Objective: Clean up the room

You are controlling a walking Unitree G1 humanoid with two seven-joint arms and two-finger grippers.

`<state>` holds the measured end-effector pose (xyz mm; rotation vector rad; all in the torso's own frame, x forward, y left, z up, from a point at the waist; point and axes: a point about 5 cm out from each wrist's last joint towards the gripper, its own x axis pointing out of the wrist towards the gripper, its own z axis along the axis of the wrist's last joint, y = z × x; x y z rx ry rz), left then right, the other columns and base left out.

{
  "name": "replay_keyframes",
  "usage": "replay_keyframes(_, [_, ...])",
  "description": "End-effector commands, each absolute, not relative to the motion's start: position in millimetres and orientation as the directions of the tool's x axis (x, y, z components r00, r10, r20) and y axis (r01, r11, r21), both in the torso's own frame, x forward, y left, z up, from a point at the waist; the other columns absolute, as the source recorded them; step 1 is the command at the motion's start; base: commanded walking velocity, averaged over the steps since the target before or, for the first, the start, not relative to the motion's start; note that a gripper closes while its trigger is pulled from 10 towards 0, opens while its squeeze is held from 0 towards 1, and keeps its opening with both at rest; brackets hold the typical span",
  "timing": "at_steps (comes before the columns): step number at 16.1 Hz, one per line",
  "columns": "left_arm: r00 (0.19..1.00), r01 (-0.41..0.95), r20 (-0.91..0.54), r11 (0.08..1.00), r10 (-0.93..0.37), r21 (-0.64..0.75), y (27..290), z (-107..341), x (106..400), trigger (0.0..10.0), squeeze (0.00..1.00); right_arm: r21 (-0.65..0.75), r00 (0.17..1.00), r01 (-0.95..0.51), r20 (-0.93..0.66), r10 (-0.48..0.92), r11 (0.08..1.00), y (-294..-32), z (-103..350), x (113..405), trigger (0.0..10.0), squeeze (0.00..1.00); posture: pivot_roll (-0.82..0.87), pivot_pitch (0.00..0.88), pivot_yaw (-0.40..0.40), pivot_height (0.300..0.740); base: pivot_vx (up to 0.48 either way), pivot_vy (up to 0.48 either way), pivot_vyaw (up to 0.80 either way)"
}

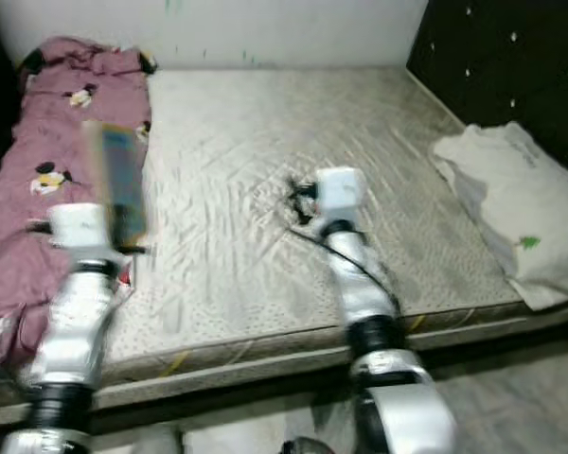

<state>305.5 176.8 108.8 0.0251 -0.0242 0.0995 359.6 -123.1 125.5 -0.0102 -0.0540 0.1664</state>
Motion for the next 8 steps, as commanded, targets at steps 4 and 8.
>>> replay_keyframes(4, [0.988,-0.116,0.104,0.993,0.115,0.010,183.0,124.2,309.5,10.0,0.00,-0.010,0.981,-0.180,0.066,0.180,0.984,-116.5,129.8,361.4,10.0,0.00,0.10,0.000,-0.072,0.740,0.000,0.000,0.00])
replay_keyframes(8, [0.987,-0.120,0.106,0.993,0.118,0.009,183.0,124.6,309.4,10.0,0.00,-0.025,0.979,-0.190,0.069,0.191,0.982,-115.0,130.1,361.3,10.0,0.00,0.10,0.000,-0.072,0.740,0.000,0.000,0.49])
